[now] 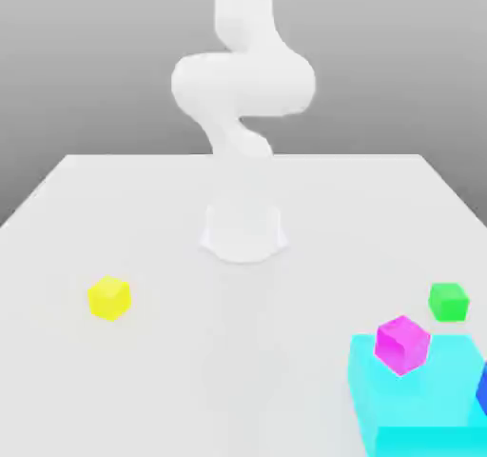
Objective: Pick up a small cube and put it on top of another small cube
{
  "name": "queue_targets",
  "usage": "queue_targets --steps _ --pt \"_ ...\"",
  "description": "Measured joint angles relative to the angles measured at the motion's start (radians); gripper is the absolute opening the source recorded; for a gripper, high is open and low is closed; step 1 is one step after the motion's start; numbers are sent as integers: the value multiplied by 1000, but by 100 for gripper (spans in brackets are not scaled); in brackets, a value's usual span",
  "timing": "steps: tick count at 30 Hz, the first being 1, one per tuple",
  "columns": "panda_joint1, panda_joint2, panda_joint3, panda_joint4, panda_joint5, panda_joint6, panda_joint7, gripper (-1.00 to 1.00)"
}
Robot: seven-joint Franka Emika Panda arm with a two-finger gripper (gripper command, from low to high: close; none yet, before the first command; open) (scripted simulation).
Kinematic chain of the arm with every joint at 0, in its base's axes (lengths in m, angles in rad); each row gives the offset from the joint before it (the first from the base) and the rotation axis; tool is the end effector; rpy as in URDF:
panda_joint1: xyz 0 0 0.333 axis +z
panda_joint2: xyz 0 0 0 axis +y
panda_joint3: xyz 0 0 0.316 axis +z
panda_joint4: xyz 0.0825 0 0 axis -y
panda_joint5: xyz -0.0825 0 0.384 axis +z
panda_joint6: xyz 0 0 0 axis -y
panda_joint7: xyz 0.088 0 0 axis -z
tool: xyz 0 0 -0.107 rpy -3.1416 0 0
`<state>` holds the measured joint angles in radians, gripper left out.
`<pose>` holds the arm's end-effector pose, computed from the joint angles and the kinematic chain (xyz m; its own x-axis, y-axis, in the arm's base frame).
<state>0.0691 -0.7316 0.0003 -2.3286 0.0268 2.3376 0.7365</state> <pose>0.3725 0.0264 0.6761 0.5924 -0.6456 0.4818 -0.4446 -0.7608 -0.4727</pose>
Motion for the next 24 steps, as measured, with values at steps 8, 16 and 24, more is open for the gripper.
queue_targets --steps 8,16,24 --pt "209 222 30 -92 84 120 -204 0" --pt "375 438 116 -181 143 236 -386 0" --pt "516 654 229 -274 105 361 -499 0"
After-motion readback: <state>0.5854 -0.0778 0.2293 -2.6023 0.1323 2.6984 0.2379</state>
